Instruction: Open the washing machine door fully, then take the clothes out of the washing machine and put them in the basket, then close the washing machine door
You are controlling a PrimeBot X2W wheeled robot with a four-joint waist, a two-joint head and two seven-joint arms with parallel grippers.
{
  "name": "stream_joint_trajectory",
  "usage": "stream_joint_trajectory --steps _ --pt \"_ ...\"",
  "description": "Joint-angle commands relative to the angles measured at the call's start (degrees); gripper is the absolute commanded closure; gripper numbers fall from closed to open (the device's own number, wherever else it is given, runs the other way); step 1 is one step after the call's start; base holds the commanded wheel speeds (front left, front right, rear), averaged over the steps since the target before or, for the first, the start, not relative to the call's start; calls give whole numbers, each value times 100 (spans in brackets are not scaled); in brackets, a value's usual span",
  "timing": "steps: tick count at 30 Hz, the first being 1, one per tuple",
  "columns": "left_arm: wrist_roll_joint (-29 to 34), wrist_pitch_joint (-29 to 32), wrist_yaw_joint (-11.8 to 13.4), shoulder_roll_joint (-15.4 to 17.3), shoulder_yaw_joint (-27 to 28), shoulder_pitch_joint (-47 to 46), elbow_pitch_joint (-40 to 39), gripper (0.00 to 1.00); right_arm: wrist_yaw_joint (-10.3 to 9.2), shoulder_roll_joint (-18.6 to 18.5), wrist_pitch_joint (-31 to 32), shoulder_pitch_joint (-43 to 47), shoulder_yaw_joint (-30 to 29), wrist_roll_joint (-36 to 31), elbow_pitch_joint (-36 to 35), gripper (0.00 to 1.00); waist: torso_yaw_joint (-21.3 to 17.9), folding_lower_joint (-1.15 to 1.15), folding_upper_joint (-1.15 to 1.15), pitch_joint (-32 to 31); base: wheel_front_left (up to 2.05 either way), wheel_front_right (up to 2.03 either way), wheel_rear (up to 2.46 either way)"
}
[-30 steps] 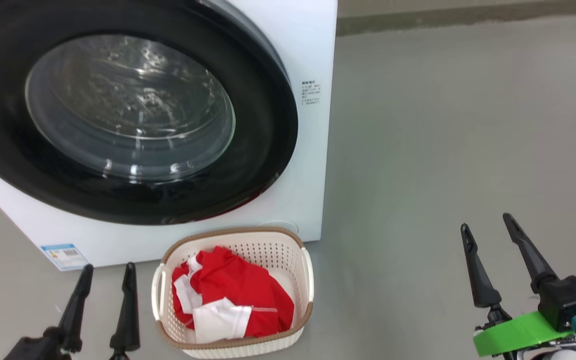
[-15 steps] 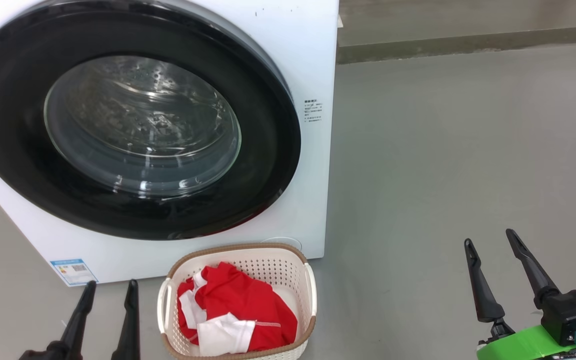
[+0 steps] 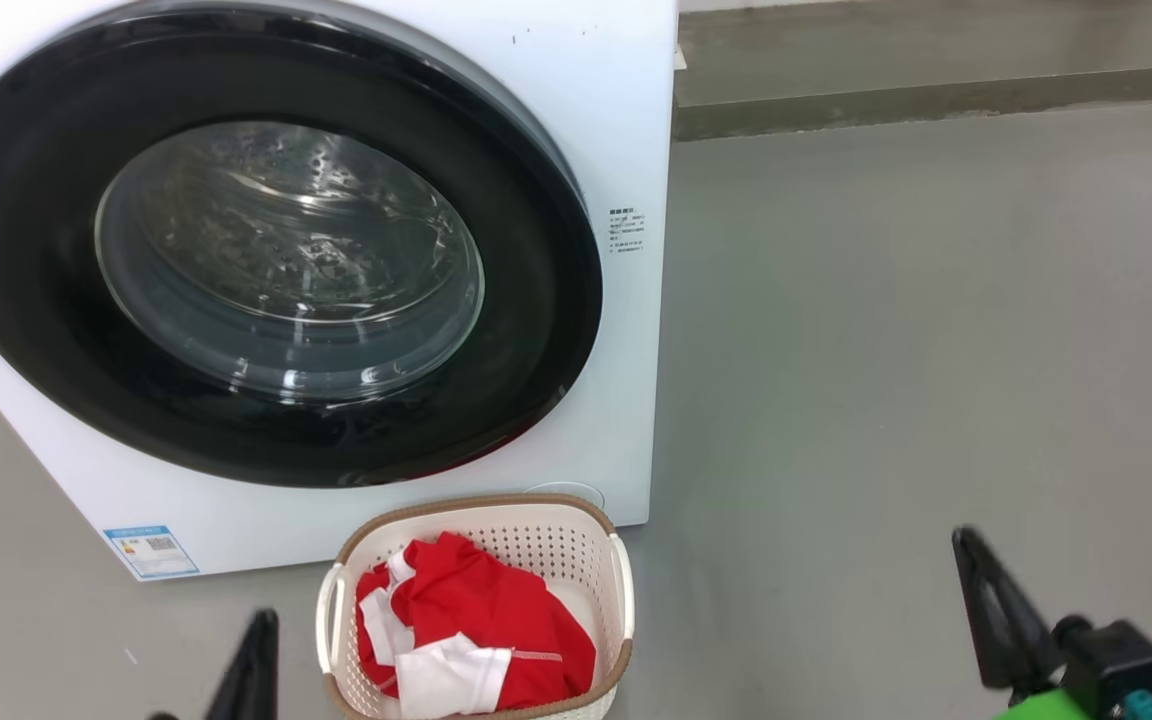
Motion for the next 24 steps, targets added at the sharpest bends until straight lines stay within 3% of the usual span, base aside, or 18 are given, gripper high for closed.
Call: stream_joint_trajectory --steps 1,8,12,24 --pt "-7 3 0 -7 -2 7 20 100 0 4 3 7 0 8 25 100 0 0 0 0 0 0 0" --pt "-421 124 -2 -20 29 -41 82 100 -1 3 123 -48 -15 478 97 100 10 13 0 11 0 0 0" --pt "-671 186 -3 -23 40 -72 96 100 -2 -2 188 -82 -17 761 115 100 16 2 0 34 0 0 0" --pt "-1419 379 -7 -29 80 -181 141 100 -4 -17 387 -202 -32 1604 174 100 33 0 0 81 0 0 0"
